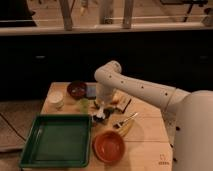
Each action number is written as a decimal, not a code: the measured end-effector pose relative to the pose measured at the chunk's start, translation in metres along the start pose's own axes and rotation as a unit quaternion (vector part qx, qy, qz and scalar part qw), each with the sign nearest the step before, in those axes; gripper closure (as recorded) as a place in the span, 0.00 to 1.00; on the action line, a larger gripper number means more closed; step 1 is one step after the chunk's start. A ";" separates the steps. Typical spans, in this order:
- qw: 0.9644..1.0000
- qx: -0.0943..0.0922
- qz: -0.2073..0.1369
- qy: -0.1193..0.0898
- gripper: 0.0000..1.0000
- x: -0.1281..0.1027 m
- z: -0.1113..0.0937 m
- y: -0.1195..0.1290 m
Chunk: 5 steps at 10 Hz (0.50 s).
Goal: Place brush in plastic cup
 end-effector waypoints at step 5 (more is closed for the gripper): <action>1.000 0.002 0.007 0.008 1.00 0.004 -0.006 -0.007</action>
